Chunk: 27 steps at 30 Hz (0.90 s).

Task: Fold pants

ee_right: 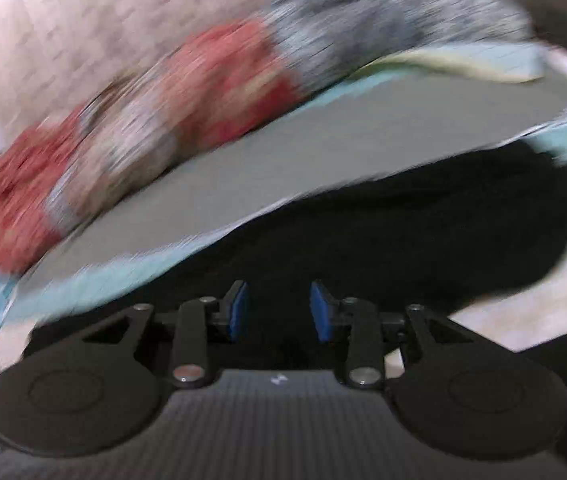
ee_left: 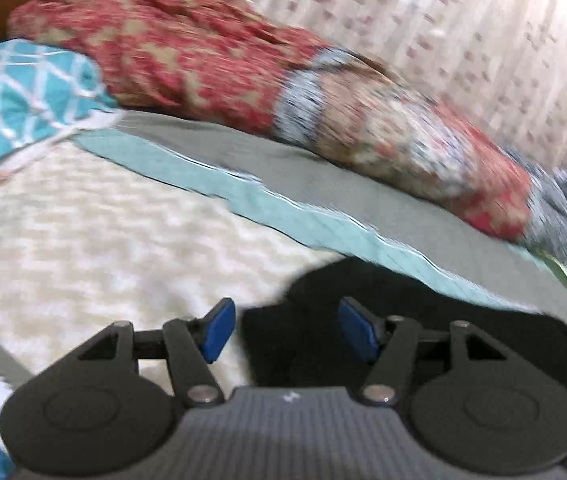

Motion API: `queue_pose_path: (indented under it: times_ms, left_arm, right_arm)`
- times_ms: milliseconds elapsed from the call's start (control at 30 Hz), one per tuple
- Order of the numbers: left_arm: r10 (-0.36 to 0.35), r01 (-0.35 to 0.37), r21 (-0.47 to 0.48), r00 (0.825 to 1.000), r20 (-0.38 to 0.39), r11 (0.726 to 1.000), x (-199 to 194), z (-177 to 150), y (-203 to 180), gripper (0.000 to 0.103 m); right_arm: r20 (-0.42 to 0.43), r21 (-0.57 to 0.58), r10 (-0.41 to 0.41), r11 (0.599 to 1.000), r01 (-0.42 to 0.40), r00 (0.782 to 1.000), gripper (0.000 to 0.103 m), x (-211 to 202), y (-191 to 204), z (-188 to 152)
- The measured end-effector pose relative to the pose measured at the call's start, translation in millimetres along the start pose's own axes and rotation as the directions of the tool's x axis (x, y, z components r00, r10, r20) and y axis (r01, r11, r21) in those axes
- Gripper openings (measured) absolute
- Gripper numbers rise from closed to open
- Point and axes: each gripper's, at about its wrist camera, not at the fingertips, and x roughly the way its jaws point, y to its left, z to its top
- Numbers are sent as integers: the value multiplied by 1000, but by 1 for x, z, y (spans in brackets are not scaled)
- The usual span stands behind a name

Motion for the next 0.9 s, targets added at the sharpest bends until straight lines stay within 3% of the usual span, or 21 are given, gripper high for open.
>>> queue_pose_path:
  times_ms: [100,233,300,333,367,400,467,567,633,733,833,900]
  left_arm:
    - [41,-41,-30,999,4,999,2,9,20,59]
    - [18,-17,27,998,-57,999,30,14,22,62]
    - [-7,14,70,994,-105,997,50,14,16,75]
    - [-17,28,88,992,-127,996,61,12,12,88]
    - [-19,33,97,990,-142,995,71,9,8,88]
    - [-21,37,98,986,-163,994,82,8,3,86]
    - [-54,77,125,983,-178,989,90,4,-9,41]
    - [25,-6,234,997,-78,972,75,7,-27,28]
    - [66,-63,157,998,-14,986,59,17,-10,27]
    - [59,-57,53,997,-43,997,50,23,16,27]
    - [75,-69,148,997,-35,987,42,15,-1,27]
    - [55,-54,187,998,-3,981,30,14,-11,26]
  right_arm:
    - [-95,-54,95,993,-101,991,38,30,42,-18]
    - [-208,-100,160,978,-183,965,38,58,84,-40]
    - [-235,-126,165,972,-198,958,38,64,96,-46]
    - [-247,-139,162,970,-200,955,38,67,100,-49]
    - [-254,-146,159,969,-200,954,38,66,106,-53]
    - [-261,-150,153,969,-197,953,38,66,108,-55]
    - [-264,-156,132,972,-177,955,38,67,106,-55]
    - [-252,-159,91,978,-134,964,38,67,99,-47]
    - [-220,-147,69,984,-103,973,38,67,92,-38]
    - [-165,-98,30,994,-47,986,38,61,69,-17]
    - [-72,-23,-65,998,63,995,38,52,29,20]
    - [-9,78,-146,986,146,989,38,45,-7,49]
